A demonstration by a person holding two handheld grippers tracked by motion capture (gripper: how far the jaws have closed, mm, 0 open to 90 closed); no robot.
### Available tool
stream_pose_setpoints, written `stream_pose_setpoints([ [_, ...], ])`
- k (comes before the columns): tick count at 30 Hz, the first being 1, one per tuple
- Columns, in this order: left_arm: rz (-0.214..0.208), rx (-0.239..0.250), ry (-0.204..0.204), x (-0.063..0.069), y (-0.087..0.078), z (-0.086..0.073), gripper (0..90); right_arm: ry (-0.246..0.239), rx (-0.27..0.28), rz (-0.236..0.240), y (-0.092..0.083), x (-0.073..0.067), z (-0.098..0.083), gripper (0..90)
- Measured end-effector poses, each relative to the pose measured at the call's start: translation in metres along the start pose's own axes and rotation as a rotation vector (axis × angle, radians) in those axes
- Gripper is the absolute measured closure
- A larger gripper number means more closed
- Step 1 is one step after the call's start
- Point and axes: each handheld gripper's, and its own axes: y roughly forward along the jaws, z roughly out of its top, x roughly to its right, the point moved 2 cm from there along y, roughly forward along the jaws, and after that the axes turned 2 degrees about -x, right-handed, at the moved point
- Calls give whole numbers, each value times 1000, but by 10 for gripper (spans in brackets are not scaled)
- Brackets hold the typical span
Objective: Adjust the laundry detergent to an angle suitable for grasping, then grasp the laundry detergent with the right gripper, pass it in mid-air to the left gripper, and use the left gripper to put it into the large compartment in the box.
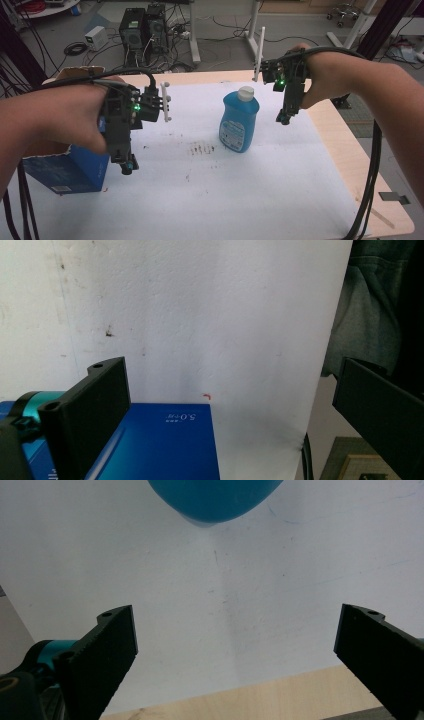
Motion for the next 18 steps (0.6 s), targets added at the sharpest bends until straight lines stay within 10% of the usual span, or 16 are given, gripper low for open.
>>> stream_pose_setpoints([
  [18,-2,-11,10,1,0,3,18,21,-4,-8,-4,-3,-6,27],
])
